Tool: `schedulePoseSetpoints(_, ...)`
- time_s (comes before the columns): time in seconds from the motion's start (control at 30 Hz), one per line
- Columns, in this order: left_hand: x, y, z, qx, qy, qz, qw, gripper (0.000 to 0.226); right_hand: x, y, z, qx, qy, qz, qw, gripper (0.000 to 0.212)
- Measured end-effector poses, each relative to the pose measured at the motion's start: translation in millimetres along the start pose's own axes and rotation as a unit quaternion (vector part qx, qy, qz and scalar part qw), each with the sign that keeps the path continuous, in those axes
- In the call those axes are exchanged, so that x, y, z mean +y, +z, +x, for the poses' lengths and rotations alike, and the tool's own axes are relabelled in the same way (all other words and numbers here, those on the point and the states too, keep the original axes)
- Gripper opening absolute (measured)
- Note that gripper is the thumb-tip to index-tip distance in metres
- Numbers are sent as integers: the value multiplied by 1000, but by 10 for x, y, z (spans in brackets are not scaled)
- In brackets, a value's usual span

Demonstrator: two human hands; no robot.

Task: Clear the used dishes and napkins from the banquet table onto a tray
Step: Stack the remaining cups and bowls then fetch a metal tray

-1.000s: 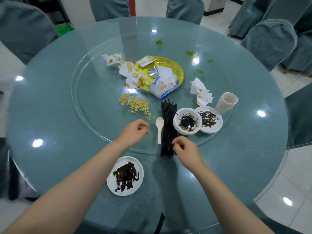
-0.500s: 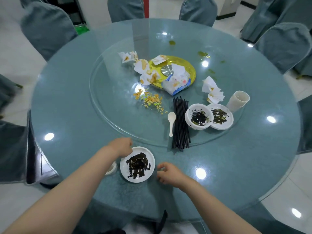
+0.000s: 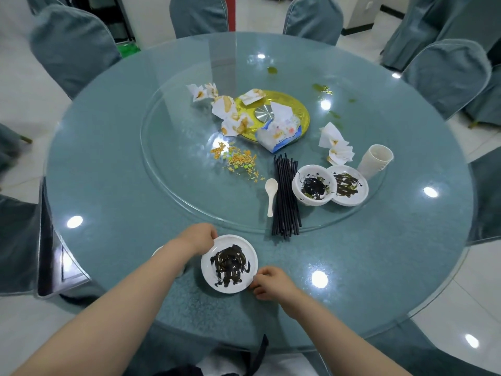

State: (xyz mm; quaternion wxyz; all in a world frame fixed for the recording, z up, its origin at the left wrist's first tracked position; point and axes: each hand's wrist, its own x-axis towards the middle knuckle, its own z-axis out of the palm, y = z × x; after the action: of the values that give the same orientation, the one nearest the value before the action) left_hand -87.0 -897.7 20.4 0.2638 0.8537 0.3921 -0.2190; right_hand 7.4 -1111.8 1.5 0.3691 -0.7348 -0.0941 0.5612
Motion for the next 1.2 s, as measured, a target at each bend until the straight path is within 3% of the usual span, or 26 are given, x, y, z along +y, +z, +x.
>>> schedulePoseSetpoints(0.13, 147, 20, -54, -7, 18, -115, 993, 10, 48, -211, -52, 56, -23, 27, 998, 8)
schedulePoseSetpoints(0.27, 287, 59, -80, -80, 7, -303, 950, 12, 96, -535, -178, 66, -54, 63, 994, 9)
schedulePoseSetpoints(0.47, 648, 158, -147, -92, 51, -417, 903, 11, 168, -1066, -280, 87, -94, 84, 988, 9)
schedulePoseSetpoints(0.67, 1118, 252, -194, -9, 92, -405, 910, 14, 235, -1555, -242, 107, -110, 110, 982, 12)
schedulePoseSetpoints(0.9, 1193, 344, 12, 112, 95, -298, 943, 10, 385, -2086, -162, 206, -90, 209, 952, 19)
schedulePoseSetpoints(1.2, 1171, 446, 68, 137, 59, -252, 956, 15, 164, -2551, 94, 302, -95, 319, 893, 22)
